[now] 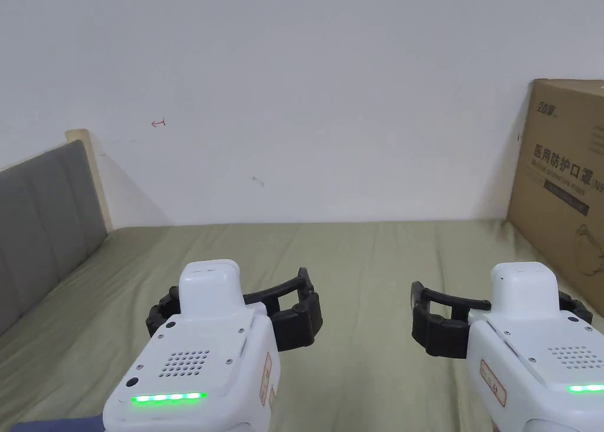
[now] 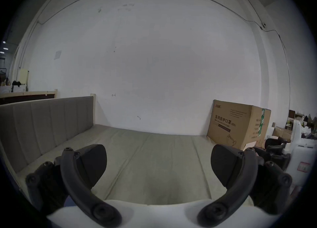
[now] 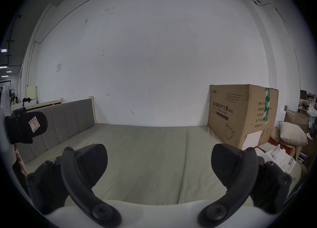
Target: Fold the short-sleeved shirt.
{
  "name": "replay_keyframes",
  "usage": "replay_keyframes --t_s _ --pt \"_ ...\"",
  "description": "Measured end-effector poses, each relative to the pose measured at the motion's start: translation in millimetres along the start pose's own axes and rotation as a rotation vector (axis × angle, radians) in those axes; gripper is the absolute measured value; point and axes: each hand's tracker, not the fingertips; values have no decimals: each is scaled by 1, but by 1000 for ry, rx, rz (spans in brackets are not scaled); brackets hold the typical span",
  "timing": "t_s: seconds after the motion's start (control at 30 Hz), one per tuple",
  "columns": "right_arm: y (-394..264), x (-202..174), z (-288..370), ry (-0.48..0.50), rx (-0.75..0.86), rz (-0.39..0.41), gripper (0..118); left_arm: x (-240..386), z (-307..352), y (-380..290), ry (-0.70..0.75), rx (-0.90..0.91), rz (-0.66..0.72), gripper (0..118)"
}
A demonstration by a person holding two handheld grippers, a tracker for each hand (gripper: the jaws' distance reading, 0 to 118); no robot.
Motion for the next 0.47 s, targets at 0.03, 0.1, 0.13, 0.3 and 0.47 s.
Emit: replay_keyframes --t_s 0.03,0.1,0.13,0.3,0.47 --pt "0 0 -1 4 -4 -1 118 -1 0 0 2 0 4 118" --pt "-2 -3 -2 5 -7 0 118 -1 0 1 15 -2 8 118" --pt "-3 -3 -2 6 -10 0 118 0 0 1 29 -4 8 118" --pt "-5 -6 -5 20 -30 -9 118 -2 -2 9 88 -44 60 118" --pt "-7 -8 -5 26 -32 -11 118 -15 -2 10 62 -48 158 118"
